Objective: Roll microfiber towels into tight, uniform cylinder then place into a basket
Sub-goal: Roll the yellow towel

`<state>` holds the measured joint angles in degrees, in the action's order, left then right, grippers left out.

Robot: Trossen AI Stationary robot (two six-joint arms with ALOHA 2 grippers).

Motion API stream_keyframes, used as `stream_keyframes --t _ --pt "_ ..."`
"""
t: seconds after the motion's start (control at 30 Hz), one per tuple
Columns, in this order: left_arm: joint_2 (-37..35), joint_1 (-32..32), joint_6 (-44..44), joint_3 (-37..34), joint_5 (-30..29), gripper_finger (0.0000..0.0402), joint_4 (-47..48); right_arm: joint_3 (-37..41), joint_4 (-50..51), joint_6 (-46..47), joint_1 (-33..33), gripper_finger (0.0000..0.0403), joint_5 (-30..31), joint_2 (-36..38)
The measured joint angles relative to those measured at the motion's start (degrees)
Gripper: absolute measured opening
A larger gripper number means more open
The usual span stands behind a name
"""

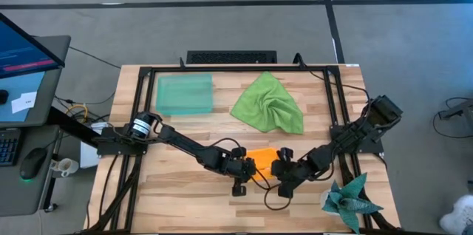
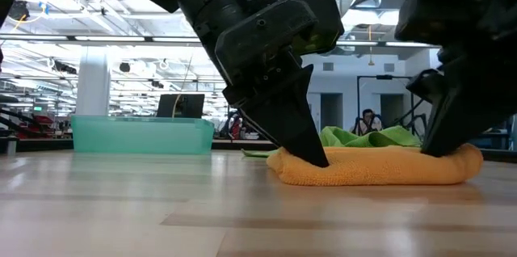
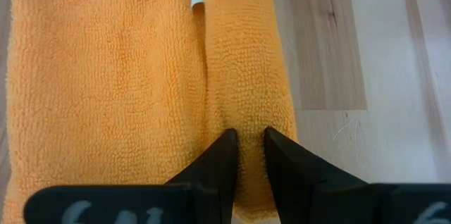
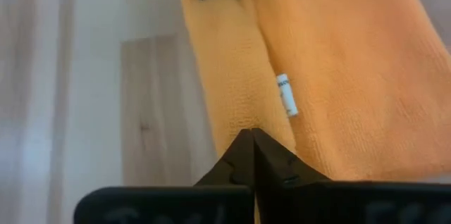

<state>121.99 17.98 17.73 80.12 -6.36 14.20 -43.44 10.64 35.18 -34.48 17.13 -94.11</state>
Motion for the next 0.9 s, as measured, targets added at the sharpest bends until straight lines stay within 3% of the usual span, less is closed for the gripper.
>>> stream_keyframes --t 0.23,0.53,0.9 --pt "0.1 0.0 -1.9 0.0 -0.5 0.0065 -1.4 0.0 0.9 0.9 0.1 0.0014 -1.0 0.0" --pt "0.2 0.7 -5.3 0.0 -9.2 0.0065 -3.1 -0.2 1.2 4.8 0.1 0.0013 -4.7 -2.3" --pt "-0.3 1.4 -4.2 0.0 -9.6 0.0065 -2.3 -0.2 2.0 5.4 0.5 0.0014 -6.5 -3.0"
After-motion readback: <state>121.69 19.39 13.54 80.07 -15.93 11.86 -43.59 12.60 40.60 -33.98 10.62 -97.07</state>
